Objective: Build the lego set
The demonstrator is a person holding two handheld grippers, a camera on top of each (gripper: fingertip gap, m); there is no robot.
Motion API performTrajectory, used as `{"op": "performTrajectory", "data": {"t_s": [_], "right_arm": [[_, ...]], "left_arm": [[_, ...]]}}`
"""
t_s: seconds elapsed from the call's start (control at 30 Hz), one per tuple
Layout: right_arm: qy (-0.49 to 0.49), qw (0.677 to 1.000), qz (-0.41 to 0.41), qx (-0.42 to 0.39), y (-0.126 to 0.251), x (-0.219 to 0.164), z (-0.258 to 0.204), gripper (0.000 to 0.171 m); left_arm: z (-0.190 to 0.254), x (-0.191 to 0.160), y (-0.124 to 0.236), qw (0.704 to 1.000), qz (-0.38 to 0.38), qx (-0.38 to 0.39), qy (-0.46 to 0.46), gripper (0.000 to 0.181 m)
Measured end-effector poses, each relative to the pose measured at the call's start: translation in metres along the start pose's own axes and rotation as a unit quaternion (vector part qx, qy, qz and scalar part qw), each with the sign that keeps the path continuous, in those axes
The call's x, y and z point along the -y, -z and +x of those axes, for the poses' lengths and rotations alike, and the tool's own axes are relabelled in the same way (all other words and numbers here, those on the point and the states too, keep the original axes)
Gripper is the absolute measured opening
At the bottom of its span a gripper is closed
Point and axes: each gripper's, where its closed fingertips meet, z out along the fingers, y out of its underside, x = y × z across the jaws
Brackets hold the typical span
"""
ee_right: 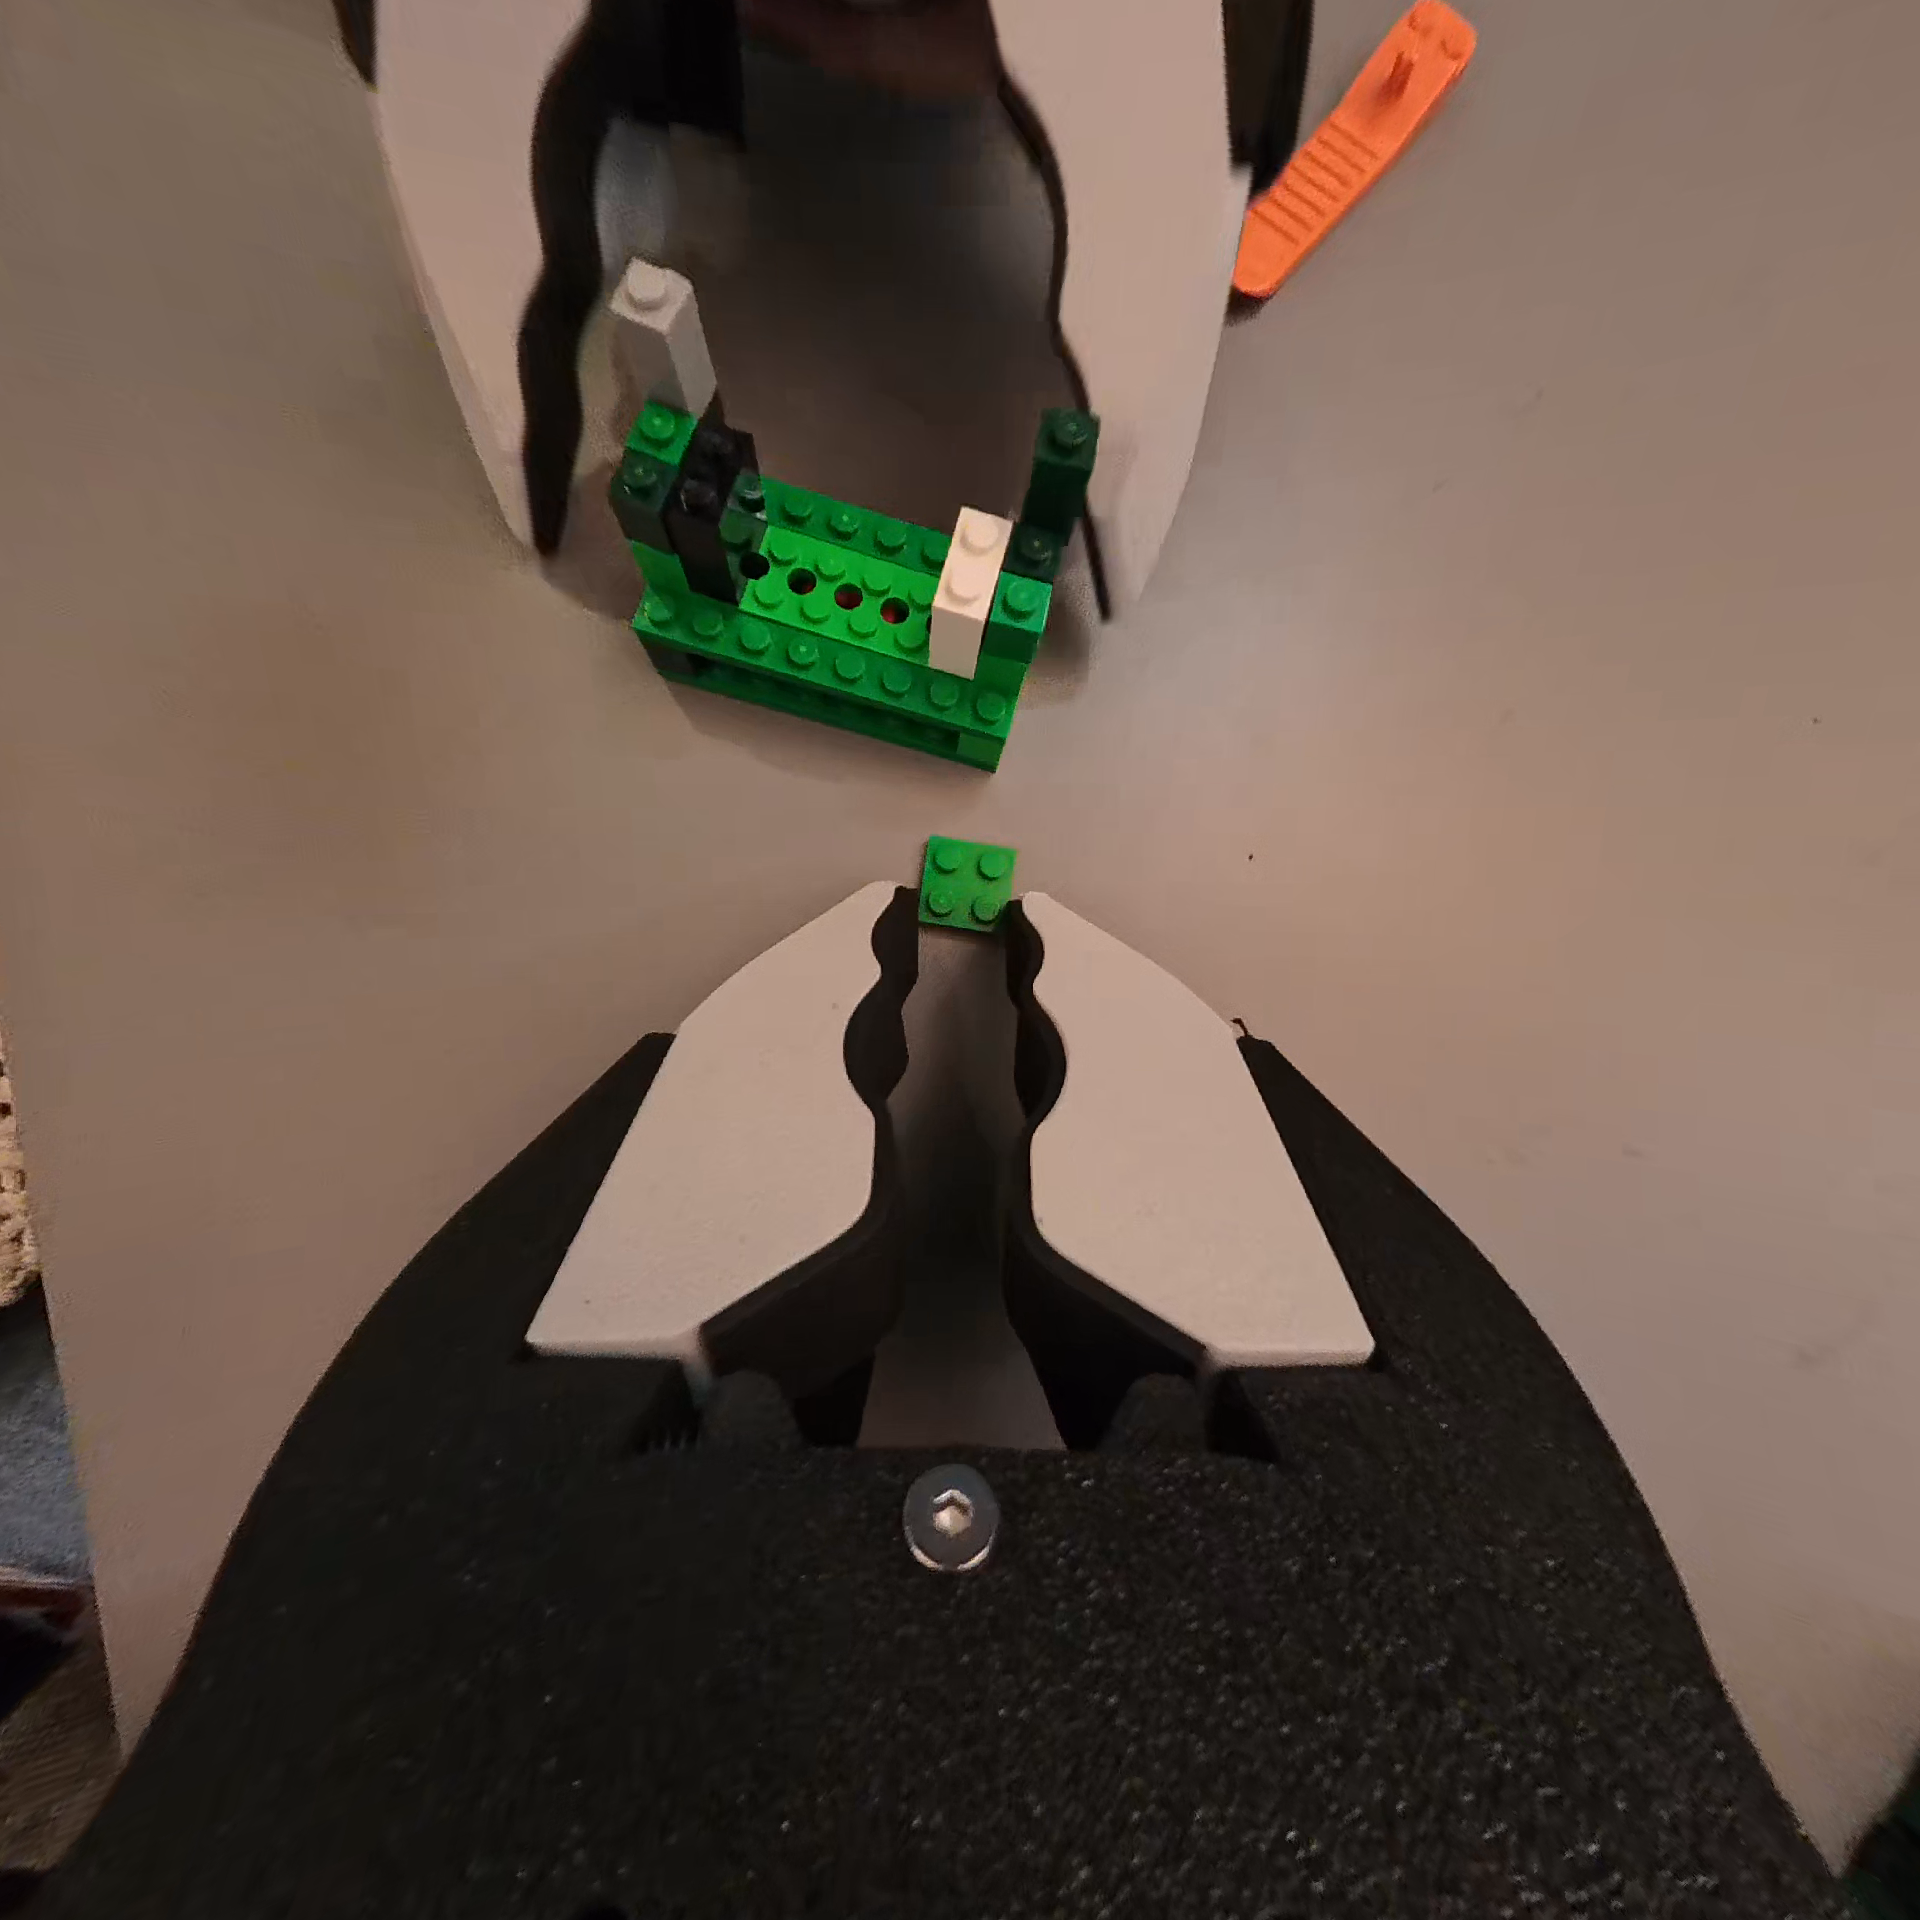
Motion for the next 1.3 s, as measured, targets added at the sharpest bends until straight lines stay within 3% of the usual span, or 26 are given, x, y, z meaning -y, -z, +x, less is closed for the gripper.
{"op": "performTrajectory", "data": {"t_s": [0.5, 0.67, 1.07, 1.17, 1.3], "right_arm": [[-0.018, 0.997, 0.068, -0.031, 0.032, 0.018, -0.026, 0.015], [-0.033, 0.994, 0.102, -0.024, 0.032, 0.035, -0.035, 0.015], [-0.029, 0.998, 0.037, -0.03, 0.021, 0.059, -0.053, 0.015], [-0.027, 0.999, 0.026, -0.023, 0.017, 0.059, -0.057, 0.015], [-0.027, 0.999, 0.023, -0.02, 0.014, 0.06, -0.059, 0.015]], "left_arm": [[0.002, 0.006, -0.011, 0.993, 0.008, -0.096, -0.066, 0.105], [0.007, 0.008, -0.014, 0.989, 0.002, -0.136, -0.063, 0.084], [0.008, 0.009, -0.013, 1.0, 0.003, -0.015, 0.016, 0.078], [0.007, 0.01, -0.012, 1.0, 0.007, 0.0, 0.012, 0.08], [0.02, 0.007, -0.011, 0.999, 0.002, -0.042, -0.019, 0.108]]}}
